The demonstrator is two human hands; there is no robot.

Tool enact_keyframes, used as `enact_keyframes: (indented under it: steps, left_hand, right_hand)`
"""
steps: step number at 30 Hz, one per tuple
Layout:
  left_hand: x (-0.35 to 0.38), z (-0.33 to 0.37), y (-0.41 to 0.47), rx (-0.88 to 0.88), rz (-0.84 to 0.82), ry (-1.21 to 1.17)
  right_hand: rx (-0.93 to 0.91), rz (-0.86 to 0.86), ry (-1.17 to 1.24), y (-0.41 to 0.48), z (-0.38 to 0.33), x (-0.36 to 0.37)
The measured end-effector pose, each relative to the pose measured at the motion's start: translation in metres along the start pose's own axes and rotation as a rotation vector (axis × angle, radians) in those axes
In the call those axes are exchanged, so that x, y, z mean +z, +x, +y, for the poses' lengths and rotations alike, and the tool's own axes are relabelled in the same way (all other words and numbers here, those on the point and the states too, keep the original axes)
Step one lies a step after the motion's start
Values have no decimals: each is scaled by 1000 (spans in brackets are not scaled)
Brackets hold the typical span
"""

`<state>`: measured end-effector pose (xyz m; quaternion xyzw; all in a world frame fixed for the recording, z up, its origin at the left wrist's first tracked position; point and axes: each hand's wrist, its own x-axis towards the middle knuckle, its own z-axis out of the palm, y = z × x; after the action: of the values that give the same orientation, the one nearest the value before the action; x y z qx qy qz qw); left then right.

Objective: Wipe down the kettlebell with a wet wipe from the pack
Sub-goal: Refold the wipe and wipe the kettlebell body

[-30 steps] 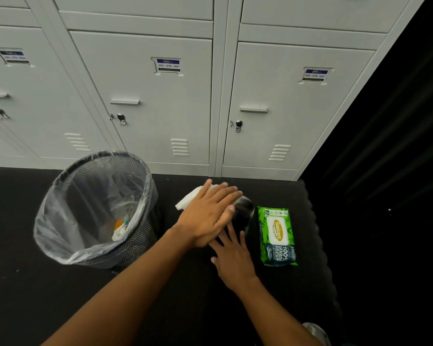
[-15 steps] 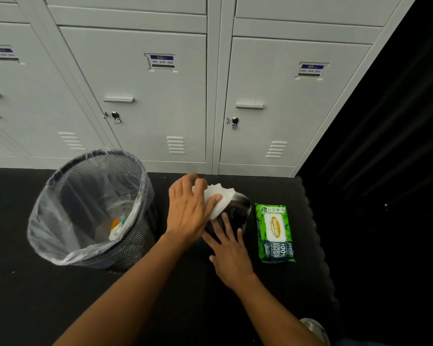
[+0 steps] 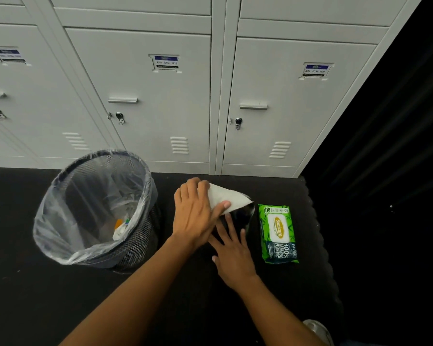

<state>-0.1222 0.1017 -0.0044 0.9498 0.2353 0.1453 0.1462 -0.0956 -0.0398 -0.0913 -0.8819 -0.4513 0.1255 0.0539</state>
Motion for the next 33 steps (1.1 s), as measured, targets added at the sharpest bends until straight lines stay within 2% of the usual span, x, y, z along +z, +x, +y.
enact_keyframes:
  steps: [2, 7, 10, 13, 17, 20, 24, 28, 30, 33]
  left_hand:
    - [2, 3, -5, 38, -14, 34]
    - [-3, 21, 18, 246, -250, 79]
    - [-10, 11, 30, 363, -329, 159]
    - [-10, -16, 18, 437, -267, 208]
    - [-11, -44, 1, 337, -210, 95]
    - [-11, -25, 7, 319, -149, -26]
    - [-4, 17, 24, 351, -224, 139]
    - [1, 25, 34, 427, -217, 222]
    - [5, 13, 31, 427, -179, 168]
    - [9, -7, 14, 299, -54, -3]
  right_hand:
    - [-1, 12, 9, 0, 0, 0]
    - [-4, 7, 55, -2, 0, -2]
    - [-11, -7, 39, -3, 0, -4]
    - [-17, -7, 25, -3, -1, -8]
    - [-21, 20, 47, -4, -1, -9]
    - [-12, 17, 14, -3, 0, -5]
    - [2, -13, 12, 0, 1, -2]
    - [18, -20, 11, 0, -2, -3]
    - [4, -21, -12, 0, -1, -2]
    - [-15, -8, -6, 0, 1, -3]
